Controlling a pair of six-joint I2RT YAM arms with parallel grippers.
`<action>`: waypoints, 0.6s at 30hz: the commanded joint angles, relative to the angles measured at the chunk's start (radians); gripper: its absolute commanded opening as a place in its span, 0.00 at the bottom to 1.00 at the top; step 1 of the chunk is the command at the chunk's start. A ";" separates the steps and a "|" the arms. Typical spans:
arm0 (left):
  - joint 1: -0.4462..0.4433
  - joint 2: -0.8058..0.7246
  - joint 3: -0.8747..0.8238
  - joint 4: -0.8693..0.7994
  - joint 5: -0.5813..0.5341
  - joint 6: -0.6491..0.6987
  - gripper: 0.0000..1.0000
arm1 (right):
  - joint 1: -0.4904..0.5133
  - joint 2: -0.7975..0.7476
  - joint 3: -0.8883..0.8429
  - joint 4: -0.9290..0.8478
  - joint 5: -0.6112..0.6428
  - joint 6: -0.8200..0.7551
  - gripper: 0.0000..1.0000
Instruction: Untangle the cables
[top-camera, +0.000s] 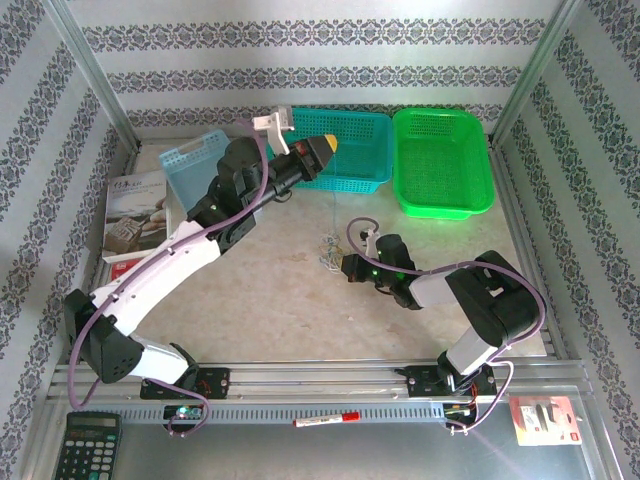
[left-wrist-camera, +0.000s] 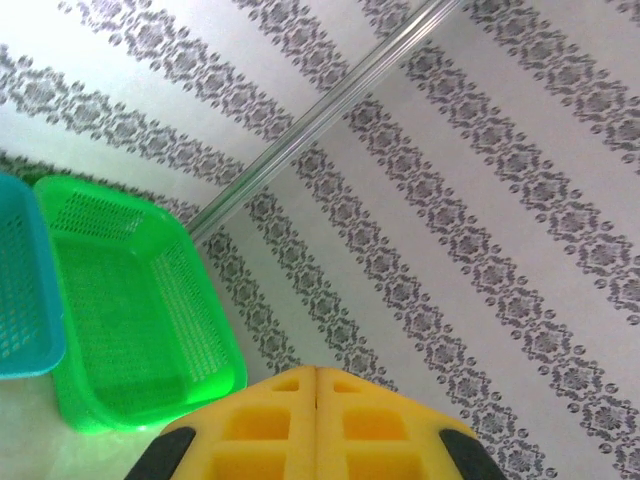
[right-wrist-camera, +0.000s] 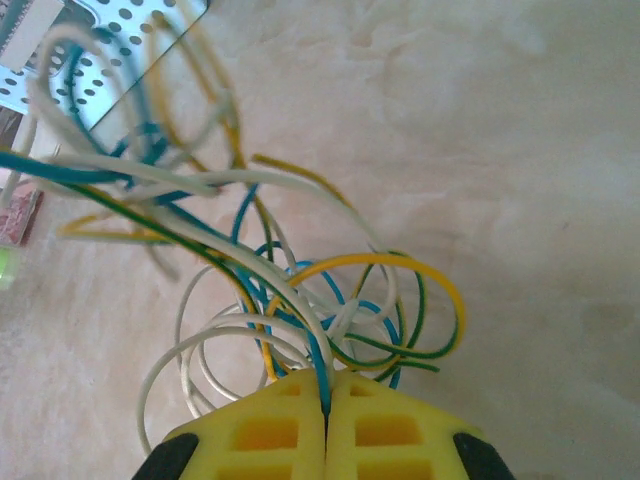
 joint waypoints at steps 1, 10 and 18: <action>0.012 -0.025 0.077 -0.053 0.013 0.058 0.00 | 0.011 -0.012 -0.020 0.027 0.020 0.010 0.00; 0.037 -0.002 0.256 -0.162 0.000 0.153 0.00 | 0.011 -0.025 -0.039 0.027 0.031 0.012 0.00; 0.119 0.023 0.393 -0.226 0.004 0.187 0.00 | 0.011 -0.038 -0.057 0.028 0.040 0.012 0.00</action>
